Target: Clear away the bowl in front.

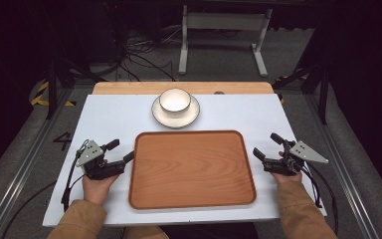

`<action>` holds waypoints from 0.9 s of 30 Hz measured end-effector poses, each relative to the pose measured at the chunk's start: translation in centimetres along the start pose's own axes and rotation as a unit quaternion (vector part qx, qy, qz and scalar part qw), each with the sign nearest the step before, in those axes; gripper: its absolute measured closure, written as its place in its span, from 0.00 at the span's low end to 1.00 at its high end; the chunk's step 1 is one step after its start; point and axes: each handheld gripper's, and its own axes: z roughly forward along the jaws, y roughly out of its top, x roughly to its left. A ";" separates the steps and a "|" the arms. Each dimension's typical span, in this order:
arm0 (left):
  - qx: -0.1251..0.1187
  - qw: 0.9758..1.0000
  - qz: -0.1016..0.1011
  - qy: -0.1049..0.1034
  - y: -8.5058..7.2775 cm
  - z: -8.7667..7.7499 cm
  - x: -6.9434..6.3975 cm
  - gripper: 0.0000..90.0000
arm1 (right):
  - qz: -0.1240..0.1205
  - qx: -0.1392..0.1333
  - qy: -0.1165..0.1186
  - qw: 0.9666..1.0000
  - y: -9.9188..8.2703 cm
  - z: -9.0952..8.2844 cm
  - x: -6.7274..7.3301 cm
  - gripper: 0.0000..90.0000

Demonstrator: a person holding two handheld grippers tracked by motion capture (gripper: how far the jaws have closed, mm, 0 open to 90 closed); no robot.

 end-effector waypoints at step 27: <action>0.008 0.999 0.033 0.018 3.3 0.1 -1.6 0.29 | 0.014 0.007 -0.007 1.000 -0.1 0.2 -0.2 0.04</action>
